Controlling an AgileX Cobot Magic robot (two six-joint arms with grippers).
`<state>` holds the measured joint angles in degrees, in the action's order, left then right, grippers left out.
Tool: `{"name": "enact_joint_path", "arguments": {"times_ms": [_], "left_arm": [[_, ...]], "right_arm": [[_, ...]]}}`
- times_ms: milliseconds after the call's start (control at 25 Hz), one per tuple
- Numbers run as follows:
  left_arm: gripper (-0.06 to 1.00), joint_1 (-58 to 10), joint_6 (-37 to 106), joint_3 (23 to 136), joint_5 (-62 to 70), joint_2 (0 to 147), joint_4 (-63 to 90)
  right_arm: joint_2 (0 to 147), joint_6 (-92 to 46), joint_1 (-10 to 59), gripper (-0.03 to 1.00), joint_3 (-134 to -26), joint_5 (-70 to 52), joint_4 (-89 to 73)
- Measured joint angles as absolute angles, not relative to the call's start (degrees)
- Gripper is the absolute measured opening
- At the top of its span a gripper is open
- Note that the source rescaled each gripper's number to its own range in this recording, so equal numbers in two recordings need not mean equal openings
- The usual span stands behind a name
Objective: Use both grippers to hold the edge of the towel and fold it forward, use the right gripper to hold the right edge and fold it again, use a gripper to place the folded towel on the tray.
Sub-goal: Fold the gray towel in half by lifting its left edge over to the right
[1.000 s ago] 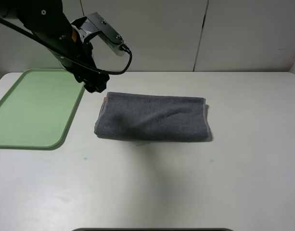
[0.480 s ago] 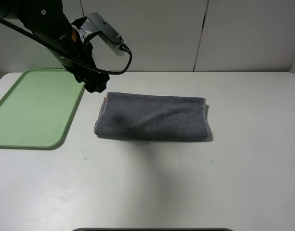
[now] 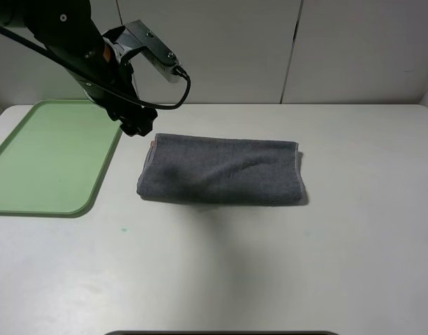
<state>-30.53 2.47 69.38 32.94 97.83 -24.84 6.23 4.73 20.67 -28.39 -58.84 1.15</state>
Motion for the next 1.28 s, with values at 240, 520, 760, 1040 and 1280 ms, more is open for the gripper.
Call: {"name": "enact_joint_path", "arguments": {"times_ms": [240, 520, 760, 1040, 1280], "left_arm": [[1.0, -30.5, 2.5, 69.4, 32.9, 97.8, -24.7], [1.0, -30.5, 2.5, 69.4, 32.9, 97.8, -24.7], [1.0, -30.5, 2.1, 69.4, 32.9, 97.8, -24.7], [1.0, -30.5, 0.0, 69.4, 32.9, 97.8, -23.1], [1.0, -30.5, -6.8, 69.4, 33.1, 97.8, -14.4]], "right_arm": [[5.0, 4.7, 18.6, 1.0, -28.3, -58.8, 1.0], [-0.3, 4.7, 5.5, 1.0, -28.3, -58.8, 0.7], [-0.4, 4.8, 1.0, 1.0, -28.3, -58.8, 0.0], [-0.4, 4.8, 0.7, 1.0, -28.3, -58.8, 0.0], [-0.4, 4.8, 0.7, 1.0, -28.3, -58.8, 0.0]]}}
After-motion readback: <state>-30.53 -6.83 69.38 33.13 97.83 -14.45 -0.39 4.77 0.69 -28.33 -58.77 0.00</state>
